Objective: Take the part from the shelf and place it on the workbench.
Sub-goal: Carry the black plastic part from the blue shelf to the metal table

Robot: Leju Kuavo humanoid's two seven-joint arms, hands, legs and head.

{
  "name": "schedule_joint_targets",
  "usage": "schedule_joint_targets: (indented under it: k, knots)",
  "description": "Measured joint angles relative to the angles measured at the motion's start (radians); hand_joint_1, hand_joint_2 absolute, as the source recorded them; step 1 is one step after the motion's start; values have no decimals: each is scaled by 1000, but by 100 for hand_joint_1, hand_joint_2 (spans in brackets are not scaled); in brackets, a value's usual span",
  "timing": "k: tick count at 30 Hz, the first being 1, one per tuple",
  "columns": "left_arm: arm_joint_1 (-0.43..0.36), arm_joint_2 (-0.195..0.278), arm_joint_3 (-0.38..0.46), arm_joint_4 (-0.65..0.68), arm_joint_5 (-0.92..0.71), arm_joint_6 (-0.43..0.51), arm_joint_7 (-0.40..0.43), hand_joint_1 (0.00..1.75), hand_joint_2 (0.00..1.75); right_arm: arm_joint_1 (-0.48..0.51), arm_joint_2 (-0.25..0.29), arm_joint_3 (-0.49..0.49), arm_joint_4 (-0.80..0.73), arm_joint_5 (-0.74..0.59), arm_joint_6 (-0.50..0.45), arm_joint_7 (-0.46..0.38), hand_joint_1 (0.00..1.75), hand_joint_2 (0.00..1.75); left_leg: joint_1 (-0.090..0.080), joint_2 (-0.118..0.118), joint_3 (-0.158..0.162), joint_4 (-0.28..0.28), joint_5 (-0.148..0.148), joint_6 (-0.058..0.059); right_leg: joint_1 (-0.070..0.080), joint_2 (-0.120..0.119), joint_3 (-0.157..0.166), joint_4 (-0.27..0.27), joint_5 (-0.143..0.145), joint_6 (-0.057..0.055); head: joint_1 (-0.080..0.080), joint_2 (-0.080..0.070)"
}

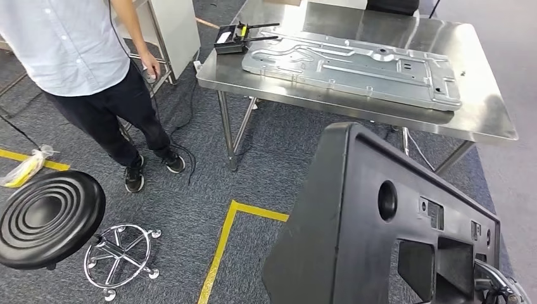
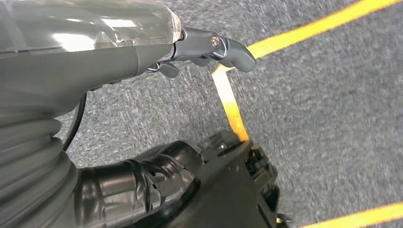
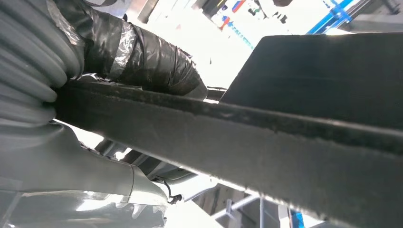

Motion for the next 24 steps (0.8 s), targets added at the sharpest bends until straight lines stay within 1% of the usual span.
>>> schedule_joint_targets:
  k: [1,2,3,4,5,6,7,8,9,10,11,12,13,14,15,16,17,18,19,20,21,22,23,24]
  knots:
    - [2,0,0,0,0,0,0,0,175,-1,-1,0,0,0,0,0,175,175,-1,12,-1,0,-1,3,0,-16,-35,70,-34,4,0,0]
    - [3,0,0,0,0,0,0,0,175,-2,-1,0,0,0,0,0,175,175,-2,26,-1,0,-2,3,-2,-22,-67,133,-57,7,0,0]
    - [4,0,0,0,0,0,0,0,175,-2,-2,0,1,0,0,0,175,175,-2,39,0,0,-4,3,-3,-25,-86,168,-62,10,0,0]
    - [4,0,0,0,-1,0,0,0,175,-2,-3,0,1,0,0,0,175,175,-2,51,2,0,-6,2,-4,-28,-83,163,-46,11,0,0]
    - [4,0,0,0,-1,0,0,0,175,-2,-4,0,1,0,0,0,175,175,-2,63,6,0,-9,-1,-5,-34,-60,116,-14,10,0,0]
    - [3,-1,0,0,-1,-1,2,0,175,-2,-5,0,2,0,0,0,175,175,-2,73,11,1,-13,-4,-5,-48,-21,42,23,8,0,0]
    - [3,-2,0,0,-1,-2,4,0,175,-2,-5,0,2,0,0,0,175,175,-4,82,15,1,-17,-8,-2,-69,17,-29,51,3,0,0]
    - [2,-2,0,0,-1,-3,6,0,175,-2,-5,0,2,0,0,0,175,175,-7,90,19,1,-21,-14,1,-84,44,-82,68,-3,0,0]
    - [1,-3,0,0,-1,-4,8,0,175,-2,-5,0,2,0,0,0,175,175,-9,97,22,1,-24,-19,5,-93,57,-111,74,-9,0,0]
    - [0,-3,0,0,-2,-5,10,0,175,-2,-5,0,2,0,0,0,175,175,-11,104,26,1,-26,-25,9,-92,57,-116,72,-16,0,0]
    - [-2,-3,0,0,-2,-6,11,0,175,-2,-5,0,2,0,0,0,175,175,-11,112,30,0,-28,-30,9,-81,55,-118,73,-22,0,0]
    - [-3,-3,0,0,-2,-6,11,0,175,-1,-5,0,2,0,0,0,175,175,-9,115,33,0,-31,-36,7,-71,56,-121,75,-28,0,0]
    - [-4,-3,0,0,-2,-6,12,0,175,-1,-6,0,2,0,0,0,175,175,-7,102,31,11,-42,-41,4,-61,57,-125,78,-36,-1,0]
    - [-4,-3,0,0,-2,-7,12,0,175,-1,-6,0,2,1,0,0,175,175,-5,79,19,41,-64,-46,0,-50,59,-129,81,-42,-2,0]
    - [-3,-3,0,0,-2,-7,12,0,175,-1,-6,0,2,1,0,0,175,175,-3,51,-4,92,-95,-49,-3,-40,60,-132,84,-47,-3,0]
    - [-2,-3,0,0,-2,-7,12,0,175,-2,-6,0,2,1,0,0,175,175,-2,27,-37,161,-130,-52,-2,-29,59,-132,84,-50,-4,0]
    - [-1,-3,0,0,-2,-7,12,0,175,-2,-6,0,2,2,0,0,175,175,-2,15,-72,231,-157,-53,-1,-17,58,-132,84,-51,-5,0]
    - [1,-3,0,0,-2,-7,13,0,175,-2,-6,0,2,2,0,0,175,175,-2,11,-98,280,-167,-53,1,-4,59,-131,84,-52,-5,0]
    - [2,-3,0,0,-2,-7,13,0,175,-2,-6,0,2,2,0,0,175,175,-2,9,-110,293,-156,-52,2,10,59,-130,84,-52,-5,0]
    - [3,-3,0,0,-2,-7,13,0,175,-2,-6,0,2,2,0,0,175,175,-2,7,-103,265,-126,-49,4,25,61,-129,83,-52,-5,0]
    - [4,-2,0,0,-2,-7,13,0,175,-2,-6,0,2,2,0,0,175,175,-3,-3,-79,202,-83,-44,5,39,62,-127,83,-52,-5,0]
    - [4,-2,0,0,-2,-7,13,0,175,-2,-6,0,2,2,0,0,175,175,-3,-25,-50,129,-46,-37,4,51,62,-126,82,-51,-5,0]
    - [4,-1,0,0,-2,-7,13,0,175,-2,-6,0,2,2,0,0,175,175,-3,-44,-26,68,-20,-31,5,63,61,-124,82,-48,-4,0]
    - [3,-1,0,0,-2,-7,13,0,175,-2,-6,0,2,2,0,0,175,175,-4,-60,-12,29,-7,-27,5,72,59,-122,82,-43,-5,0]
